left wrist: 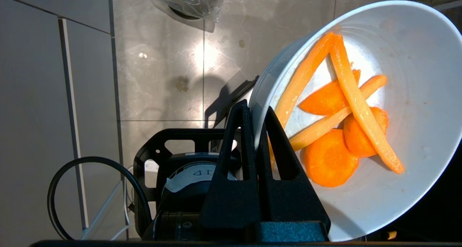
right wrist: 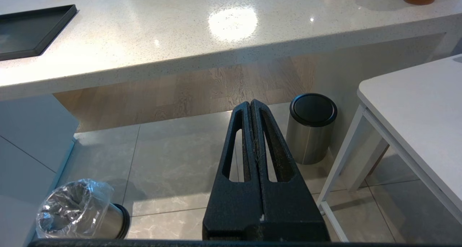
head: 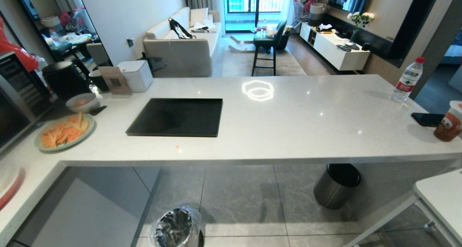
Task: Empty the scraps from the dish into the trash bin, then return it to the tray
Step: Move the bowl over the trash can
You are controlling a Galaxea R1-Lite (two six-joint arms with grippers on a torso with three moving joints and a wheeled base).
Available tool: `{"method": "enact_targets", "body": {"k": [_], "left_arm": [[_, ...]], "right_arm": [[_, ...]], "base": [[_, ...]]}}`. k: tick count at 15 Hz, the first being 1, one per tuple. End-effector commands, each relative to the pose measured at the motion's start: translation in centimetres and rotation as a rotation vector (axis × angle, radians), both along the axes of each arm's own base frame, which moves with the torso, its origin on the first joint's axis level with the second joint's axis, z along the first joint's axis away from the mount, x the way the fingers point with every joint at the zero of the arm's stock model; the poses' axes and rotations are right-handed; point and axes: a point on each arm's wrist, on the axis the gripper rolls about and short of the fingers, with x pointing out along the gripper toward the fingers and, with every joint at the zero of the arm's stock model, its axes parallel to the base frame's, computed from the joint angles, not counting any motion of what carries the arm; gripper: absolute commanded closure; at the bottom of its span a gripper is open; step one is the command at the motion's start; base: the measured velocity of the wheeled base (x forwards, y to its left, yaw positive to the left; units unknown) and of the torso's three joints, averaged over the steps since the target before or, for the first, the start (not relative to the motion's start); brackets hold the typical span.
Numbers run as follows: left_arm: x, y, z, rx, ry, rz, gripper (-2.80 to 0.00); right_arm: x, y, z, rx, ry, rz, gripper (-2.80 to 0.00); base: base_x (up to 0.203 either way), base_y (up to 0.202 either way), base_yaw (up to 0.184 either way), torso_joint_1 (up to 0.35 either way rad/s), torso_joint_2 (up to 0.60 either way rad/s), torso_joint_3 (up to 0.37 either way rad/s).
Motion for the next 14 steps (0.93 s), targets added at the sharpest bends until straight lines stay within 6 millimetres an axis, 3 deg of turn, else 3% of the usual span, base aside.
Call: {"method": "enact_targets", "body": {"k": [1,14], "left_arm": [[-0.07,-0.01,-0.10,-0.011,0.007,0.007,0.00],[-0.12,-0.01,-0.10,-0.020,0.006,0.013,0.00]], "right_arm": [[0.01,0.00,0.00,0.001,0.001,0.000,0.00],[0.01,0.00,0.00,0.001,0.001,0.000,0.00]], "base": [[0.000,0.000,0.000,-0.110,0.27,0.158],[0.000,0.000,0.000,-0.134,0.35,0.209]]}}
